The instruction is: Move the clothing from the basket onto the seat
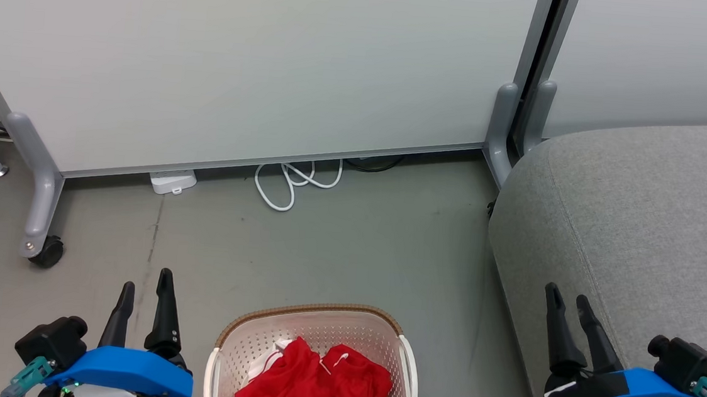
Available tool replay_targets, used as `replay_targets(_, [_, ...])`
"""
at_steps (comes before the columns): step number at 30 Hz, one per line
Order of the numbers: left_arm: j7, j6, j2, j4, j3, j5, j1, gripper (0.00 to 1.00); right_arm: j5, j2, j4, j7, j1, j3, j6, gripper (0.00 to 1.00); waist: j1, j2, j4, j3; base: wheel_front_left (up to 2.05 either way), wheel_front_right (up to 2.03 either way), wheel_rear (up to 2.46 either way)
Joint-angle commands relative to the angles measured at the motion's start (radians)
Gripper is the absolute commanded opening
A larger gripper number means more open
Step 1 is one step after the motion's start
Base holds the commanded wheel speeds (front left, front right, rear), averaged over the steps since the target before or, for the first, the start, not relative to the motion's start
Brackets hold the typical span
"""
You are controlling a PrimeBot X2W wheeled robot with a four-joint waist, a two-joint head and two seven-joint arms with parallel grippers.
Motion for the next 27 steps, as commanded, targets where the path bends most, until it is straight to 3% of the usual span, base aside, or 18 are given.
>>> replay_targets(1, [-0.01,-0.003,0.008,-0.005,-0.007,0.031,-0.027,1.0,-0.033,-0.007,-0.007,-0.01,-0.021,0.004,0.002,1.0,0.0,0.0,0.001,-0.001,0.0,0.0,0.0])
replay_targets(27, [-0.074,-0.007,0.004,0.022,-0.028,0.262,-0.027,1.0,-0.287,-0.008,0.016,-0.074,-0.03,0.023,0.002,1.0,0.0,0.0,0.005,-0.002,0.0,0.0,0.0])
